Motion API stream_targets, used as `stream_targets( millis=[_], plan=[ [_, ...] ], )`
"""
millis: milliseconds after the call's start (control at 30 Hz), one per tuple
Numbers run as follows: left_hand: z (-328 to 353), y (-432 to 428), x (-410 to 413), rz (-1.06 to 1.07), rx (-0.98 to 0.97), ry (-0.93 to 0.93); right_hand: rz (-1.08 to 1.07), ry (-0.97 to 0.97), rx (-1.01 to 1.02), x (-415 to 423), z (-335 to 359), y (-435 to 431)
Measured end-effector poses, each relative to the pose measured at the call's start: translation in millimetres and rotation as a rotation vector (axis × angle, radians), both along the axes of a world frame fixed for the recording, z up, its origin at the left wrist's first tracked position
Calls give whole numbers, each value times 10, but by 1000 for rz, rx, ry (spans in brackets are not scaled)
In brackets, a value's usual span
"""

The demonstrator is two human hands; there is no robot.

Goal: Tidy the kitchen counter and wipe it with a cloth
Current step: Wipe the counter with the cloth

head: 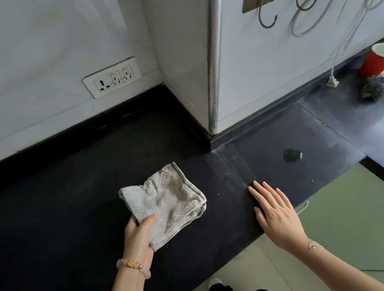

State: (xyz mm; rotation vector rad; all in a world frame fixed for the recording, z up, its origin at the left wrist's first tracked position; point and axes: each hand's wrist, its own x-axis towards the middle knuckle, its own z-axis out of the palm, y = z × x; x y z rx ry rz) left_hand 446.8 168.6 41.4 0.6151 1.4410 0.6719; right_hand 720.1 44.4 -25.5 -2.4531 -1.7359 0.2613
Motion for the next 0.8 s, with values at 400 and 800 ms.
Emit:
stream_targets(
  millis=[400, 800],
  plan=[
    [382, -45, 817, -232, 222, 45, -22, 197, 207, 443, 123, -83],
    [695, -553, 2185, -128, 431, 397, -125, 100, 61, 2364, 117, -267]
  ],
)
